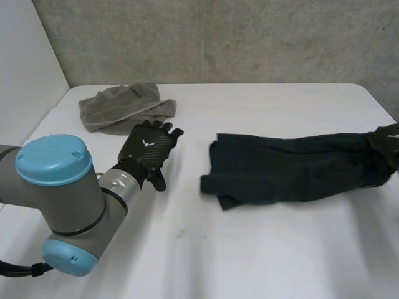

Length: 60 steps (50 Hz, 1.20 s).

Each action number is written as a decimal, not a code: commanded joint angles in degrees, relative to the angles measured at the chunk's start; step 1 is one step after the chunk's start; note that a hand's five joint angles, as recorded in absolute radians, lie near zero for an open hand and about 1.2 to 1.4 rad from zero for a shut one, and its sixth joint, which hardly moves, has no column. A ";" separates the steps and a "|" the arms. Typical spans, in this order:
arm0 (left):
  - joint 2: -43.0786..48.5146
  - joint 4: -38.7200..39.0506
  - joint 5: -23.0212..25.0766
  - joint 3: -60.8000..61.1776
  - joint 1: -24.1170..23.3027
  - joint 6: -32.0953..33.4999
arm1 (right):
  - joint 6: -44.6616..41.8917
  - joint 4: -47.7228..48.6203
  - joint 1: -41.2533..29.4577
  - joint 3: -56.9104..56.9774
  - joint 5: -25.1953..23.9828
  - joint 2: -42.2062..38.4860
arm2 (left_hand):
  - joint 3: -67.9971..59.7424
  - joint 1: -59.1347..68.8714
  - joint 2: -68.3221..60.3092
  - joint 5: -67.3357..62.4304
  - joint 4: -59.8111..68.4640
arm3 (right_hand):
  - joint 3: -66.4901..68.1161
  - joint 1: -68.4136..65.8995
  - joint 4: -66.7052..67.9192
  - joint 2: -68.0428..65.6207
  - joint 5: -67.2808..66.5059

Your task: Fold the laundry.

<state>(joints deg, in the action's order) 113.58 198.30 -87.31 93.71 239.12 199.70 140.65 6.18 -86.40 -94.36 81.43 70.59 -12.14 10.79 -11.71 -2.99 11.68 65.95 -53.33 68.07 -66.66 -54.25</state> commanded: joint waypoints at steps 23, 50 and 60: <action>4.62 -0.28 -0.41 -21.17 -3.74 -12.76 | 3.64 -7.59 -32.96 17.54 -11.03 -8.02 | 1.93 -0.58 1.50 2.78 -1.47 | -55.95 43.33 -58.07 56.66 54.25; 35.56 -29.81 1.18 -53.72 -11.49 -14.08 | 23.45 -22.09 -20.12 34.24 -9.89 -25.67 | -0.43 1.78 -0.86 0.42 0.89 | -55.95 43.33 -58.07 56.66 54.25; 35.22 -33.68 -1.99 -52.22 -11.84 -11.71 | 15.27 -21.65 -20.04 32.22 -8.39 -25.77 | -0.09 1.44 -0.52 0.76 0.55 | -55.95 43.33 -58.07 56.66 54.25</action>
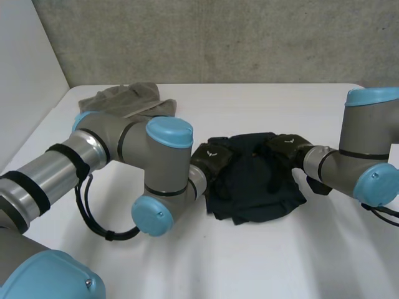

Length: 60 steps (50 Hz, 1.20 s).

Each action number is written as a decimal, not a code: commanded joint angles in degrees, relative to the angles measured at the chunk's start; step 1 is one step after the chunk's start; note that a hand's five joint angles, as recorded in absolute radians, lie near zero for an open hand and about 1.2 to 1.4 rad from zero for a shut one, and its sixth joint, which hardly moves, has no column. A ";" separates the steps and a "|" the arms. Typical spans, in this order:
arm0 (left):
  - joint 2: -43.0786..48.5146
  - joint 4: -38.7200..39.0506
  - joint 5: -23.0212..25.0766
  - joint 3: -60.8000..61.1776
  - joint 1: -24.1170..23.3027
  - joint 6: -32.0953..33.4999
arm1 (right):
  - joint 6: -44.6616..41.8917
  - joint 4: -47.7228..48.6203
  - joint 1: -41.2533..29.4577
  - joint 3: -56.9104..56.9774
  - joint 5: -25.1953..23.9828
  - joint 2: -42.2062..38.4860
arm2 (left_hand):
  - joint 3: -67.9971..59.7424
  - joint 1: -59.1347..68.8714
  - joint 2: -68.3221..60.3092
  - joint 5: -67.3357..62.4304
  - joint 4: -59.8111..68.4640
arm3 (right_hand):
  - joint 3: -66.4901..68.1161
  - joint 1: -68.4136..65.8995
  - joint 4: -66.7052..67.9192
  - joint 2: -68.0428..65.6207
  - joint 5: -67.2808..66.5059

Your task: Fold the laundry.

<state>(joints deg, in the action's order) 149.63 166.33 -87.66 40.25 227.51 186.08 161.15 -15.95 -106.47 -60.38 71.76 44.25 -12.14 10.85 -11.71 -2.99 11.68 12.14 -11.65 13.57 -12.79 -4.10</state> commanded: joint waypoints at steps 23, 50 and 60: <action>-31.93 0.57 8.54 20.99 3.99 0.35 | 13.48 11.20 8.21 -25.56 7.69 23.25 | 2.09 -0.80 1.66 2.95 -1.64 | -2.14 1.65 -3.57 2.79 4.10; -36.87 5.14 14.63 29.01 6.98 -5.11 | 26.58 18.32 8.04 -30.41 -2.86 13.85 | 1.59 -0.30 1.16 2.44 -1.13 | -2.14 1.65 -3.57 2.79 4.10; -36.69 6.11 14.71 30.23 7.34 -5.11 | 29.83 19.02 4.43 -27.16 -2.50 11.92 | 1.42 -0.13 0.99 2.27 -0.96 | 1.94 -2.43 0.52 -1.29 0.02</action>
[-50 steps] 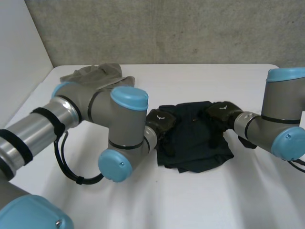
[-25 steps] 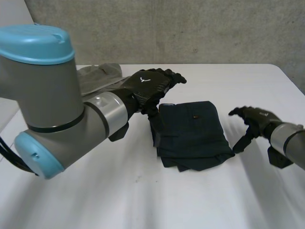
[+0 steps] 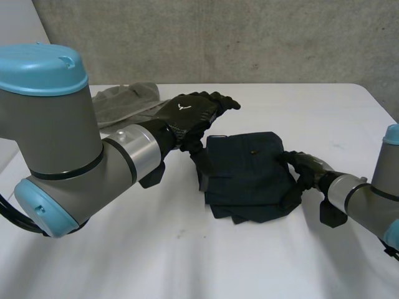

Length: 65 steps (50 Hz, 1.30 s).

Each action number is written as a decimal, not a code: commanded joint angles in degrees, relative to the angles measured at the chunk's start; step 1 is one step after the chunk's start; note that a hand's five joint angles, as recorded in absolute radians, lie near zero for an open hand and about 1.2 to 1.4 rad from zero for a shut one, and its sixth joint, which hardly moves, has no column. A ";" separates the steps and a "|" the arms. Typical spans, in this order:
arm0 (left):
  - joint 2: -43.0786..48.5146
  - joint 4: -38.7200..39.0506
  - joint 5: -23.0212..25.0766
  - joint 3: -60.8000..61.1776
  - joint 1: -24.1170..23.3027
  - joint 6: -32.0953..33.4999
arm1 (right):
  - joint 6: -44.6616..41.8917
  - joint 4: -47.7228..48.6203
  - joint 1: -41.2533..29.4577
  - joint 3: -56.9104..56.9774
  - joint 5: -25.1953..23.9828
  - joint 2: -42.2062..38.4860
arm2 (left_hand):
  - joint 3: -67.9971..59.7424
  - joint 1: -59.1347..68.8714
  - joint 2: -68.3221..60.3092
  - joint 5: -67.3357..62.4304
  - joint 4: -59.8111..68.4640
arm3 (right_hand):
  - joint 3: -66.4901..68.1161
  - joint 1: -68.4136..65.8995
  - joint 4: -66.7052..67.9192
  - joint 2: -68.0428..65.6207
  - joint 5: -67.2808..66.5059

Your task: Fold the laundry.

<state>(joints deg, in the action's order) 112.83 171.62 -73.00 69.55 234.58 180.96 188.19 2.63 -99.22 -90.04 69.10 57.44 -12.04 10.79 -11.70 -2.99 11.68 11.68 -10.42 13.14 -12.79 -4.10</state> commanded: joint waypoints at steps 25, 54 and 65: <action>0.63 1.00 -0.12 1.37 1.14 0.01 | -0.62 -2.89 -5.81 28.23 0.42 -14.19 | 1.16 0.10 0.81 2.10 -0.79 | 68.32 -69.58 66.86 -67.21 -65.90; 3.97 2.49 -0.47 0.14 3.16 -0.25 | -13.54 -13.36 11.85 87.84 12.89 -43.99 | 0.48 0.77 0.14 1.43 -0.12 | 68.32 -69.58 66.86 -67.21 -65.90; 4.41 2.49 -0.39 0.41 3.25 -3.24 | -14.78 -19.31 12.83 83.28 -1.31 -40.58 | -0.02 1.28 -0.36 0.92 0.39 | 1.75 -3.01 0.29 -0.64 0.66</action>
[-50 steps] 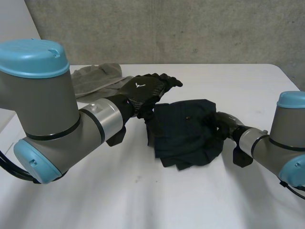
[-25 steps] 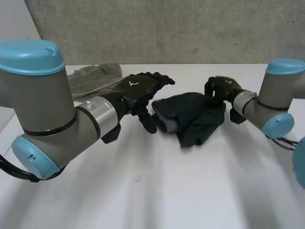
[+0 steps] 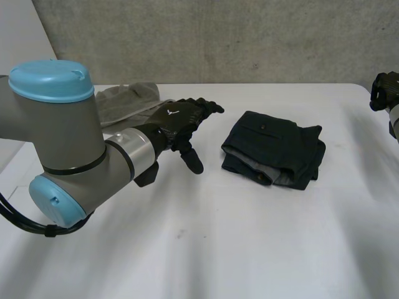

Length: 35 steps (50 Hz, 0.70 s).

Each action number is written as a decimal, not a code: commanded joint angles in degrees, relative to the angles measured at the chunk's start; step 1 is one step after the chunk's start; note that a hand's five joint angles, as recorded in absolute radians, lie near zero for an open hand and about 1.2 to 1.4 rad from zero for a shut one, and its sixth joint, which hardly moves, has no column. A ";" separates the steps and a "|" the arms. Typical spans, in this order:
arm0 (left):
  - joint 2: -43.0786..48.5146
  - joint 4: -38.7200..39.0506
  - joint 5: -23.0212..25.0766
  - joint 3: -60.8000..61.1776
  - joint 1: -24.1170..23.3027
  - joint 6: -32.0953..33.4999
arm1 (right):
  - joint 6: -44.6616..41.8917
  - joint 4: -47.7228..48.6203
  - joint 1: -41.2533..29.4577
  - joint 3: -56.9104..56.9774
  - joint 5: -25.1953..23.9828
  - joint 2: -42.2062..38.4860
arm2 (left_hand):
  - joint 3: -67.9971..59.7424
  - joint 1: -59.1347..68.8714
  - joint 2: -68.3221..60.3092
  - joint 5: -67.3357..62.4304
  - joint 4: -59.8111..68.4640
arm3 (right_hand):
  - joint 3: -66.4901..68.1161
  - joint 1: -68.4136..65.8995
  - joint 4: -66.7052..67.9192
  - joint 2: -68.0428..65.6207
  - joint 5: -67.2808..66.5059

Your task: Fold the laundry.

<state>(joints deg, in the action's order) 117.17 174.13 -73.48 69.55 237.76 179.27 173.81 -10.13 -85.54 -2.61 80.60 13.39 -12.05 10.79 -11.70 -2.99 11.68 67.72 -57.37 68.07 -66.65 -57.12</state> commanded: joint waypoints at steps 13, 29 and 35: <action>-0.45 0.24 0.09 3.66 -0.02 -1.64 | -23.23 -14.39 -4.45 -25.85 -17.31 14.54 | 0.15 1.10 -0.20 1.10 0.22 | -57.72 47.37 -58.07 56.65 57.12; -0.89 2.26 0.09 6.91 0.16 -1.64 | -28.97 -3.05 -4.54 -34.93 -18.89 18.07 | 0.15 1.10 -0.20 1.10 0.22 | -57.72 47.37 -58.07 56.65 57.12; -0.80 2.44 0.09 7.44 0.86 -1.64 | -27.74 -2.79 -5.07 -32.46 -18.90 15.44 | 0.15 1.10 -0.20 1.10 0.22 | -57.72 47.37 -58.07 56.65 57.12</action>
<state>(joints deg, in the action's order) 116.30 176.17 -73.39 76.31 237.96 177.63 144.18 -12.22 -90.09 -38.43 62.05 32.00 -12.05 10.80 -11.70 -2.99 11.68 12.09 -11.61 13.54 -12.80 -4.08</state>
